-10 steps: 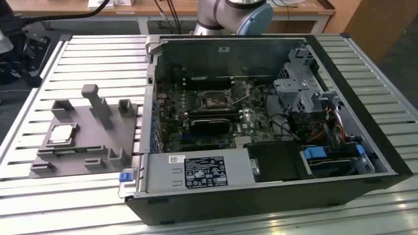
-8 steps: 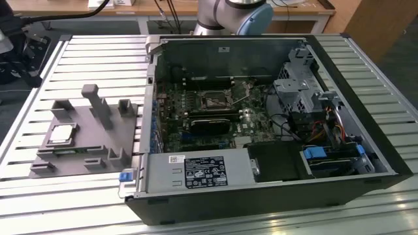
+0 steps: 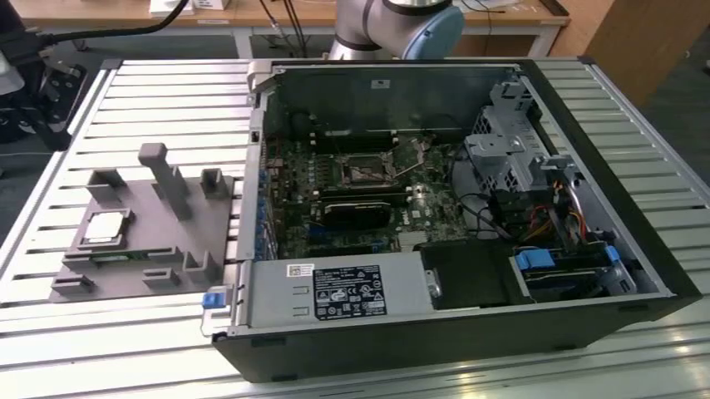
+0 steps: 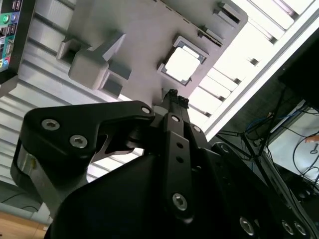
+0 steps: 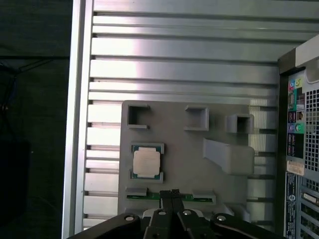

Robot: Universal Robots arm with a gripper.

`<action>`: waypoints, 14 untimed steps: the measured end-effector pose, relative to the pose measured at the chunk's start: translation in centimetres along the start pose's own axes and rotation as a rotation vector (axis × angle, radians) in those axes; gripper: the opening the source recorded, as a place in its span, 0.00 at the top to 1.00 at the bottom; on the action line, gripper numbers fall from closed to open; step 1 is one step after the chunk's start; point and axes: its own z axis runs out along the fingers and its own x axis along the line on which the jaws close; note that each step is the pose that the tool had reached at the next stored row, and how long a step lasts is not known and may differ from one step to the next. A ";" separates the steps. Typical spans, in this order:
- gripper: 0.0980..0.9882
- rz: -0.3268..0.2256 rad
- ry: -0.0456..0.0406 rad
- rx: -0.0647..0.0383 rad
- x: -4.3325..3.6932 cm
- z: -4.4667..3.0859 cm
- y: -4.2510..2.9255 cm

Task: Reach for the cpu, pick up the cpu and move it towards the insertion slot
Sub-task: 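Reach for the cpu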

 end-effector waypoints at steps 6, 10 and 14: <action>0.99 0.000 0.0014 -0.001 0.31 0.84 -0.32; 0.99 0.000 0.0010 -0.002 0.76 1.43 -0.39; 0.99 0.000 0.0012 -0.001 1.07 2.12 -0.43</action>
